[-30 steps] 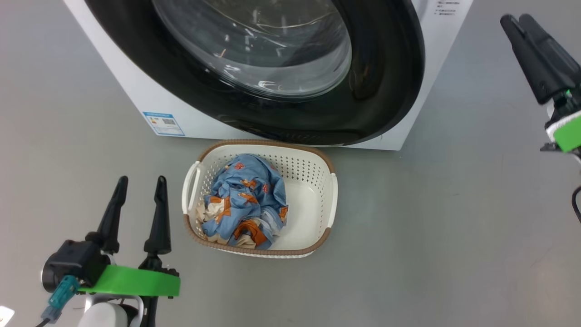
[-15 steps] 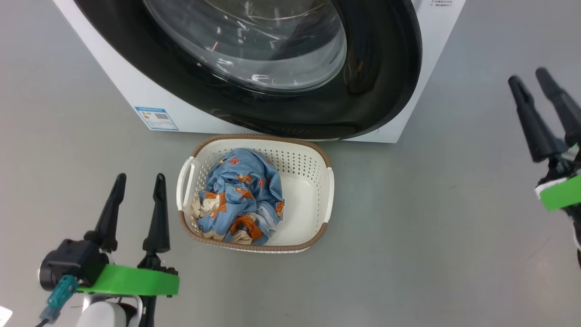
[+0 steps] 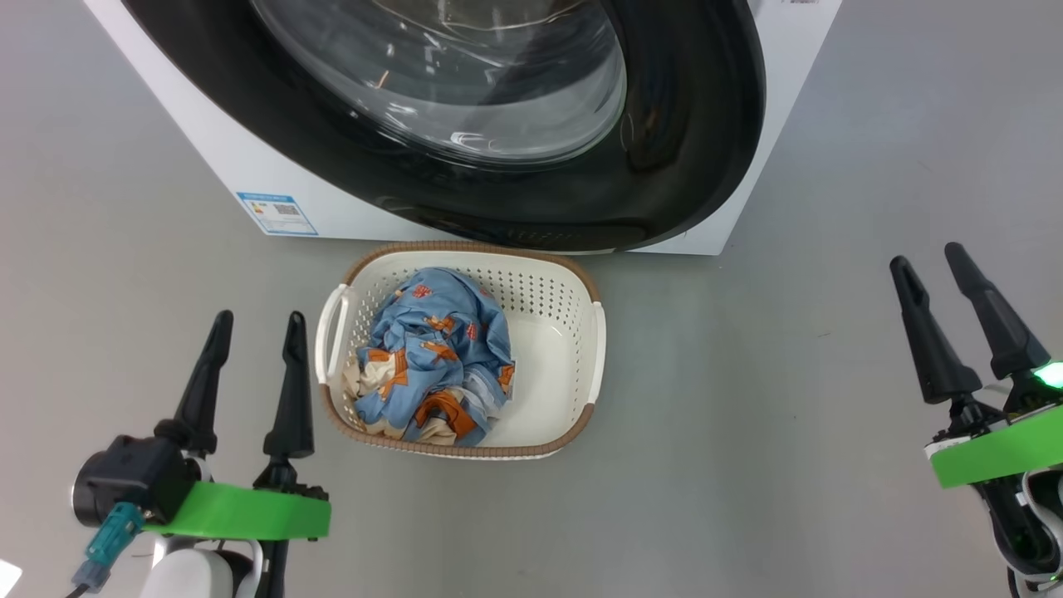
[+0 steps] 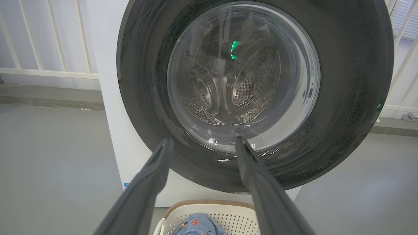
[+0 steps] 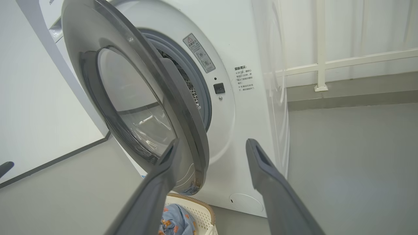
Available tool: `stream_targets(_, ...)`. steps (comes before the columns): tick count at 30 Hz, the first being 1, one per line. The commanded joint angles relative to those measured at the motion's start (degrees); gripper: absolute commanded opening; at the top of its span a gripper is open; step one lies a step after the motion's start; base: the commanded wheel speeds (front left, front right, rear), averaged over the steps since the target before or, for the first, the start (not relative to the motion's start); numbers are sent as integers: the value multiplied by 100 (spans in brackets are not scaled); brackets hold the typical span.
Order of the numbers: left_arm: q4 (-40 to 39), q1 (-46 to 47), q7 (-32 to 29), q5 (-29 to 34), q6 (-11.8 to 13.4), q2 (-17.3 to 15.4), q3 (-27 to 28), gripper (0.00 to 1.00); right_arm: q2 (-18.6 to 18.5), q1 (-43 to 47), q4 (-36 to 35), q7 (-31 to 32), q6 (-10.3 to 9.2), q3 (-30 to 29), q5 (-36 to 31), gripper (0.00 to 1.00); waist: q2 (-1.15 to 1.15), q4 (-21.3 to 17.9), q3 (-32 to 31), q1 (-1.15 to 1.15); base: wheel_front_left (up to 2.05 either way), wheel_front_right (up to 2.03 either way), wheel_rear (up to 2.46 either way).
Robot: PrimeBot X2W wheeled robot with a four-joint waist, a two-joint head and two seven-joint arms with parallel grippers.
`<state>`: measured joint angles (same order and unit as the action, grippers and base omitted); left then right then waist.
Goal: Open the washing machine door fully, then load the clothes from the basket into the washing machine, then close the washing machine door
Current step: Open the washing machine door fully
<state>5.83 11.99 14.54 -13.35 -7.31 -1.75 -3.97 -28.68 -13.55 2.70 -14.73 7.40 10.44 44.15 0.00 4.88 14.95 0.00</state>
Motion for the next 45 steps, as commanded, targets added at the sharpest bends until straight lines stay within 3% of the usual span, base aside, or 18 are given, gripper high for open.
stream_targets(1, -178, 37, 46, -37, -17, -113, 161, 100, -60, 135, -161, -26, 9, 31, -121, 100, 0, -10, 1, 0, 0, 0, 0)
stream_targets(10, -179, 35, 46, -15, -17, -112, 117, 100, 294, 310, -183, -27, 9, -90, -577, 100, 0, 7, -35, 0, 0, 0, 0)
stream_targets(34, -70, -67, 46, 7, -17, -112, 43, 100, 252, 199, 63, -27, 9, 86, -468, 100, 0, -13, -221, 0, 0, 0, 0)
stream_targets(35, -66, -72, 46, 7, -17, -112, 37, 100, 203, 165, 94, -27, 9, 157, -415, 64, 0, -15, -223, 0, 0, 0, 0)
stream_targets(36, -66, -76, 46, 4, -17, -112, 25, 100, 115, 65, 150, -27, 9, 244, -306, 36, 0, -16, -215, 0, 0, 0, 0)
stream_targets(37, -66, -76, 46, 4, -17, -112, 25, 100, 115, 65, 150, -27, 9, 244, -306, 36, 0, -16, -215, 0, 0, 0, 0)
stream_targets(39, -70, -74, 46, 4, -17, -112, 14, 100, 49, -70, 177, -27, 9, 293, -136, 6, 0, -16, -202, 0, 0, 0, 0)
stream_targets(40, -72, -72, 46, 4, -17, -112, 14, 100, 19, -144, 189, -27, 9, 288, -43, 0, 0, -16, -195, 0, 0, 0, 0)
stream_targets(45, -77, -43, 46, -6, -17, -112, 14, 100, -96, -490, 296, -27, 9, 276, 568, 0, 0, 1, -137, 0, 0, 0, 0)
